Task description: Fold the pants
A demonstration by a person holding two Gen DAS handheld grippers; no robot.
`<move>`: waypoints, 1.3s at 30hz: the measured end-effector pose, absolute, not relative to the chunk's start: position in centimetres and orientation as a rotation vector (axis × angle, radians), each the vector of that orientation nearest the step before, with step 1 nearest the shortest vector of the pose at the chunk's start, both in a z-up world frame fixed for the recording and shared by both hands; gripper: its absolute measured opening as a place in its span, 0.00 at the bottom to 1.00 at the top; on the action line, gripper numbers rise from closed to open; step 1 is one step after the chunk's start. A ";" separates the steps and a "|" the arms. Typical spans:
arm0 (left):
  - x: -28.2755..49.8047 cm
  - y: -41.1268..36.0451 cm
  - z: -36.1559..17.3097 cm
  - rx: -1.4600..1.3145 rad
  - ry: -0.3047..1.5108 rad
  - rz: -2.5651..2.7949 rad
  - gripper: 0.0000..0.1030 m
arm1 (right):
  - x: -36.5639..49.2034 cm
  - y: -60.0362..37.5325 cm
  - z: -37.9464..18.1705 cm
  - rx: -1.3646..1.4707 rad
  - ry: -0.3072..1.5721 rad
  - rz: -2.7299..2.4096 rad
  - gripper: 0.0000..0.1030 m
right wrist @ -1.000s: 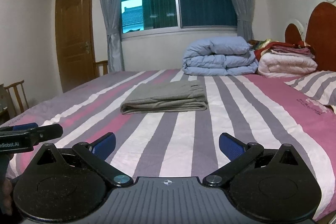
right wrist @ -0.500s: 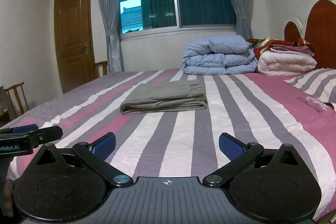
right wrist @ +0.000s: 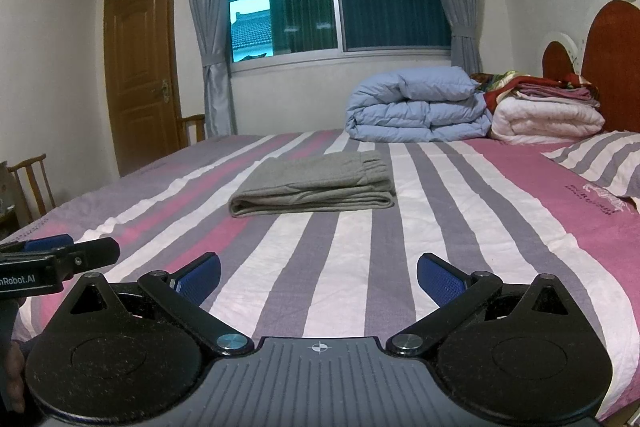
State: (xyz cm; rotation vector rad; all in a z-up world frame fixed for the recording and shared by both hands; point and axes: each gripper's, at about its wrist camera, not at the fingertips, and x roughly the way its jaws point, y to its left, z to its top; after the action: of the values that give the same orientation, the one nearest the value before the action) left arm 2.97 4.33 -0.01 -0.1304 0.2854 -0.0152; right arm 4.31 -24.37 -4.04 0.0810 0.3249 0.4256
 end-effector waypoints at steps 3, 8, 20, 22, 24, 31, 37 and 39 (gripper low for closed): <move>2.9 4.3 0.0 -0.128 0.286 -0.016 0.94 | 4.3 -24.3 -4.0 0.081 0.326 0.426 1.00; 3.0 4.3 0.0 -0.129 0.287 -0.017 0.94 | 4.3 -24.3 -4.0 0.082 0.326 0.426 1.00; 3.0 4.2 0.0 -0.129 0.286 -0.017 0.94 | 4.2 -24.3 -4.0 0.081 0.326 0.426 1.00; 3.0 4.2 0.0 -0.130 0.286 -0.017 0.94 | 4.2 -24.2 -4.0 0.081 0.327 0.426 1.00; 3.0 4.2 0.0 -0.129 0.286 -0.017 0.94 | 4.2 -24.2 -4.0 0.081 0.326 0.426 1.00; 3.0 4.1 0.0 -0.129 0.285 -0.020 0.94 | 4.1 -24.2 -3.9 0.081 0.327 0.425 1.00; 3.0 4.1 0.0 -0.129 0.285 -0.019 0.94 | 4.1 -24.2 -3.9 0.081 0.326 0.425 1.00; 3.0 4.0 0.0 -0.127 0.281 -0.020 0.94 | 4.1 -24.3 -3.9 0.081 0.326 0.426 1.00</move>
State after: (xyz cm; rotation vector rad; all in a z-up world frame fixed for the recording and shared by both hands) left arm 2.95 4.02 0.01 -0.1267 0.2814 -0.0196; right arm 4.12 -24.26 -3.90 0.0806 0.3263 0.4255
